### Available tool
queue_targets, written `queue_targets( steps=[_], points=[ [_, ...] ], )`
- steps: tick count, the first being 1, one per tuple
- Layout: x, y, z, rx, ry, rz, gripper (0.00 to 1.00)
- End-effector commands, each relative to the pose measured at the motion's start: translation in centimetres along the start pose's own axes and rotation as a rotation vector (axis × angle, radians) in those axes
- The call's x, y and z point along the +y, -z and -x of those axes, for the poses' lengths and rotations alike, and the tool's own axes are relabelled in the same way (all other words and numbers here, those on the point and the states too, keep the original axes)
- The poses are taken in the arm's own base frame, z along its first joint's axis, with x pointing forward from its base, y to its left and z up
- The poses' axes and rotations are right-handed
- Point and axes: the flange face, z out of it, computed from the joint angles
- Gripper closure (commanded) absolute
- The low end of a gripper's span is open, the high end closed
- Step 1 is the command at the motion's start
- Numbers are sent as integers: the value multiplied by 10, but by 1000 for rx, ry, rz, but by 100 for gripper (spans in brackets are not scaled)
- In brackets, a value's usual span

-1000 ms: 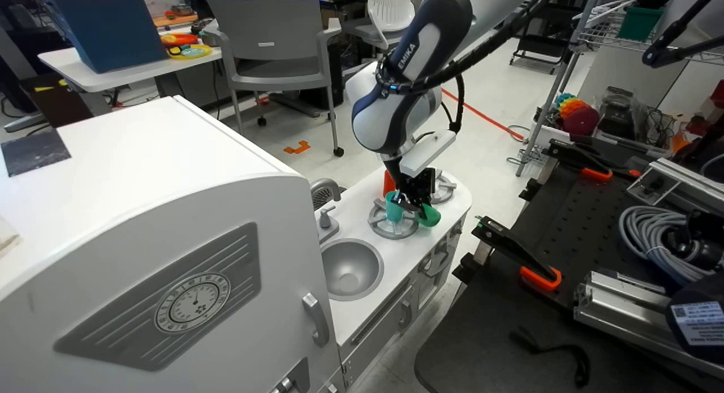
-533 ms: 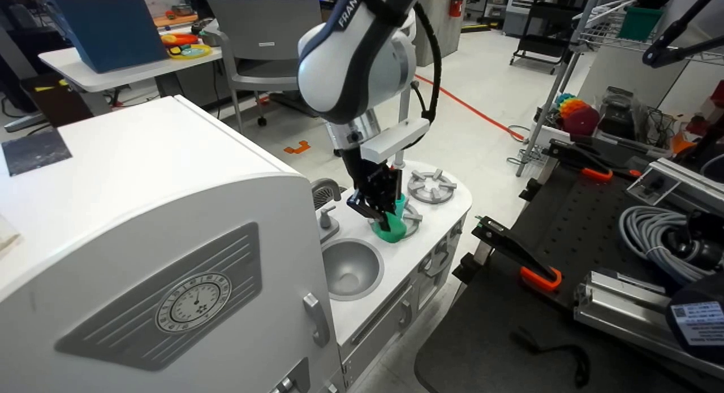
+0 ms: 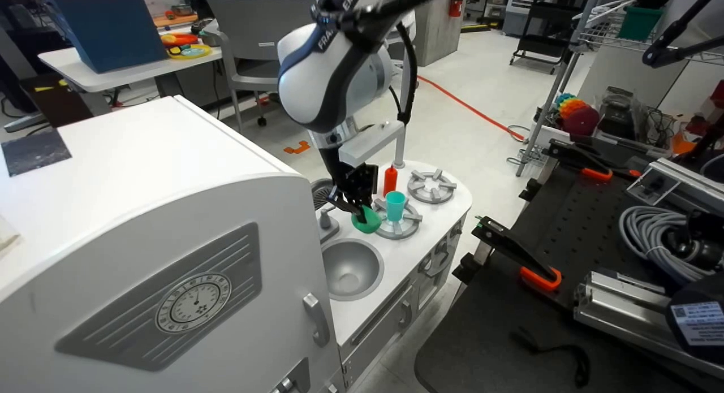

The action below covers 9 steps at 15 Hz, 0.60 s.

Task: Put the green plushy in the sink

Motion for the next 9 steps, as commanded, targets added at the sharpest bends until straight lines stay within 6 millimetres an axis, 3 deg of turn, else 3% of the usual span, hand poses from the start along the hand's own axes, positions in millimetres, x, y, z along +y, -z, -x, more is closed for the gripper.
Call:
queue_targets(
  steps=[1,5,6,9],
  points=[
    [-24,-42,-25,15,54,84,95],
    [-68,-85,-31,24,147,130,95],
    [-74,-79,-19,23,162,134,95],
    [-68,-89,-19,24,165,168,95]
  ],
)
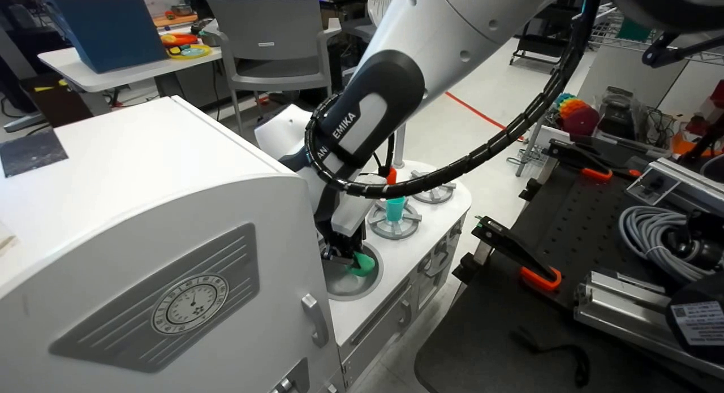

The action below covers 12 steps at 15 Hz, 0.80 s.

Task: Put the green plushy in the sink

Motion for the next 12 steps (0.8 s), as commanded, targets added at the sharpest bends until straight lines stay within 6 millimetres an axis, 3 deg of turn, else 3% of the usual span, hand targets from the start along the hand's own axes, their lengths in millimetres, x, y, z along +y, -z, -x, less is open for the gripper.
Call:
queue_targets(
  steps=[1,2,5,10,12],
  points=[
    [5,1,-2,22,23,52,95],
    [6,1,-2,25,24,50,56],
    [1,3,-4,39,40,40,42],
    [-8,9,-5,36,66,-6,4],
    [-4,9,1,-26,58,-36,0]
  ],
)
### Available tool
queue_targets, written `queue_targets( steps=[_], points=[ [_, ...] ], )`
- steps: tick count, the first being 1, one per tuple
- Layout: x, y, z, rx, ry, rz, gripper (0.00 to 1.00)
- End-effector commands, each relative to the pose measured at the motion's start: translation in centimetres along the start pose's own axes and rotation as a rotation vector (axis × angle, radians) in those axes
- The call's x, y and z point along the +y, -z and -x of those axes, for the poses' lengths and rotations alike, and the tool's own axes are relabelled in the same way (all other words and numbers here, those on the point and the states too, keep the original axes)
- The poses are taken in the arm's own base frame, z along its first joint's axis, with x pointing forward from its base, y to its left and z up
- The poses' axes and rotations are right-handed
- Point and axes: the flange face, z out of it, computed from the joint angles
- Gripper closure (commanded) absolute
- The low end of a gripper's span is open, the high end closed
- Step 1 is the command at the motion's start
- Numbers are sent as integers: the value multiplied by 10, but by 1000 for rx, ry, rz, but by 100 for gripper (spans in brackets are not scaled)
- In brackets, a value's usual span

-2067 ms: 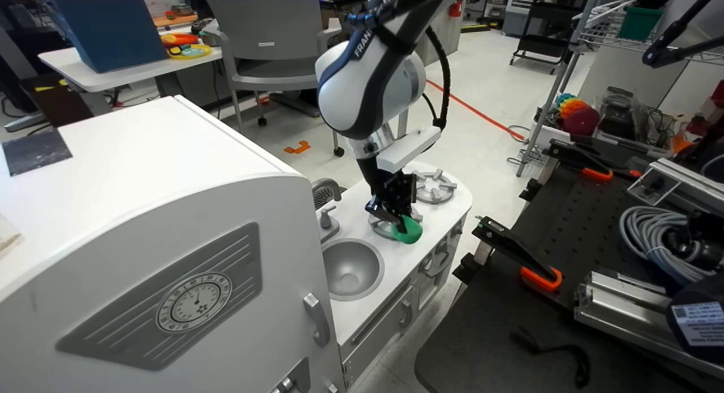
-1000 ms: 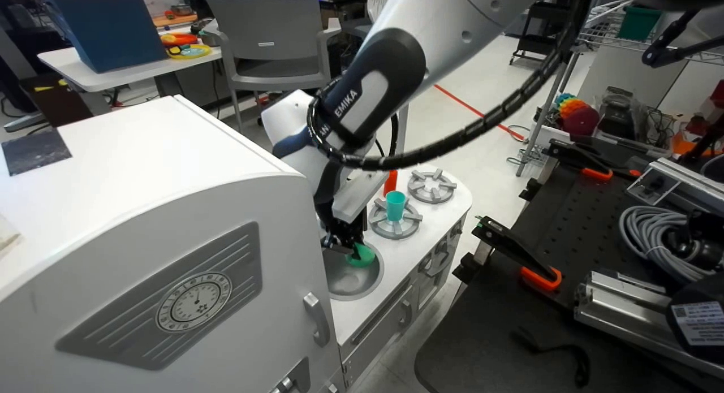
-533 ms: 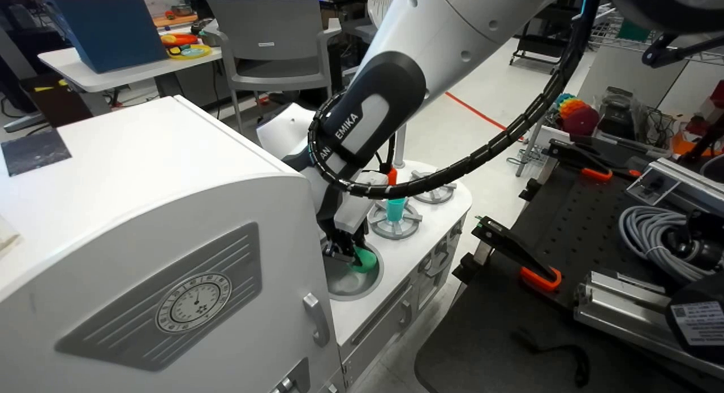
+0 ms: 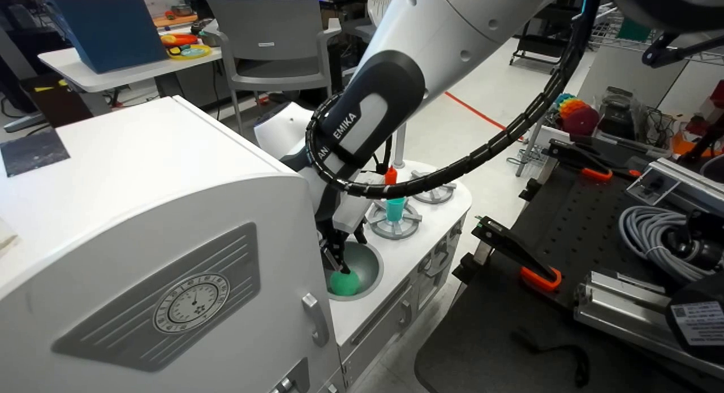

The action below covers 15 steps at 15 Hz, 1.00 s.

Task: Put the green plushy in the sink

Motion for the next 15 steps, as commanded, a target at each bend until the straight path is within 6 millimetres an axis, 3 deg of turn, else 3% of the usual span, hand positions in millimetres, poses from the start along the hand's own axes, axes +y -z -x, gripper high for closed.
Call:
queue_targets(
  steps=[1,5,12,13,15],
  points=[
    [-4,7,10,-92,15,-62,0],
    [8,31,39,-212,35,-133,0],
    [66,109,83,-87,-22,-174,0],
    [56,88,57,-114,-32,-144,0],
    [70,104,69,-98,-36,-150,0]
  ],
)
